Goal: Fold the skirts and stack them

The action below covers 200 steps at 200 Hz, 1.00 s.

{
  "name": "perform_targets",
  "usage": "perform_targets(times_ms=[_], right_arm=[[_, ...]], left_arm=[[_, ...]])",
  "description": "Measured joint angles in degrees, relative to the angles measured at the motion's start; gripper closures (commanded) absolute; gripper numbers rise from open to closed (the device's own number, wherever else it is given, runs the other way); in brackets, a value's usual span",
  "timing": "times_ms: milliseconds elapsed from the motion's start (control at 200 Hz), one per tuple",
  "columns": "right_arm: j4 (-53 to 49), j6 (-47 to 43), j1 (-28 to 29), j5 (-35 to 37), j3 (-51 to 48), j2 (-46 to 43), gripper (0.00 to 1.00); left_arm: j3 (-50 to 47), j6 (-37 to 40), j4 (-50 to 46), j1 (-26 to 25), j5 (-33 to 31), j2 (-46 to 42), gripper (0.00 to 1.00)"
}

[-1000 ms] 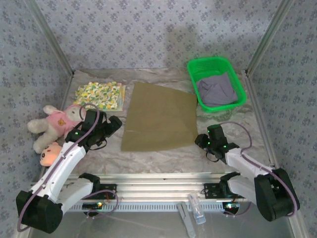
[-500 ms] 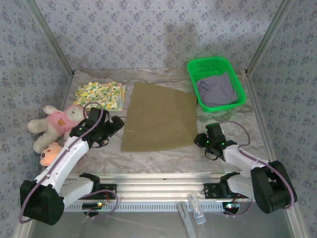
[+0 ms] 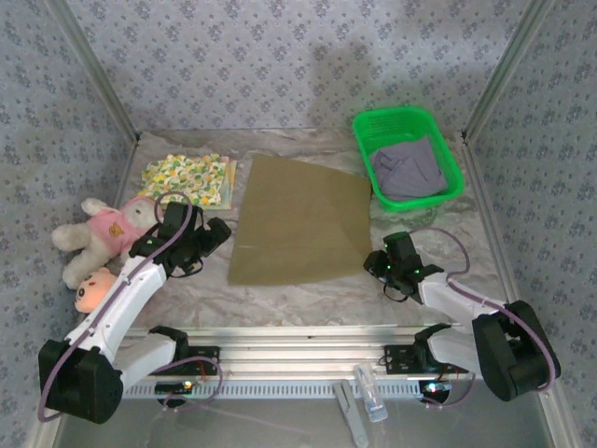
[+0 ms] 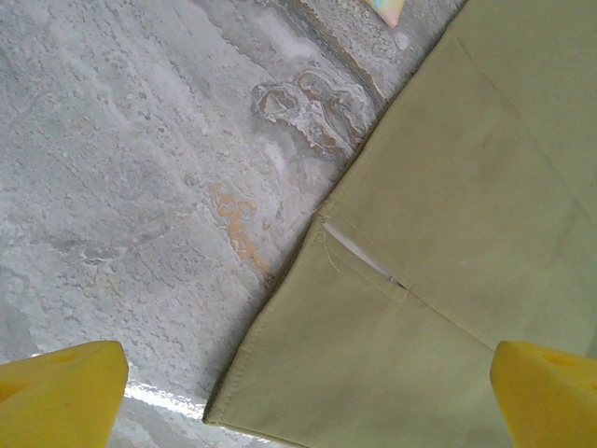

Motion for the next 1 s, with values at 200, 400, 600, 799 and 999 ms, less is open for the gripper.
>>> perform_targets(times_ms=[200,400,600,799,999], right_arm=[[0.6,1.2,0.5,0.3,-0.1,-0.3,0.61],[1.1,2.1,1.4,0.3,-0.2,-3.4,0.62],[1.1,2.8,1.4,0.9,-1.2,-4.4,0.6],[1.7,2.9,1.4,0.8,-1.3,-1.4,0.6],[2.5,3.1,1.4,0.7,-1.2,-0.3,0.61]], left_arm=[[0.0,0.8,0.0,0.6,0.0,0.0,0.0],[0.0,0.9,0.2,1.2,0.5,0.8,0.0],[0.0,1.7,0.2,1.4,1.4,1.9,0.0],[0.1,1.9,0.2,1.6,1.8,1.9,0.0],[0.1,2.0,0.2,1.6,2.5,1.9,0.0]])
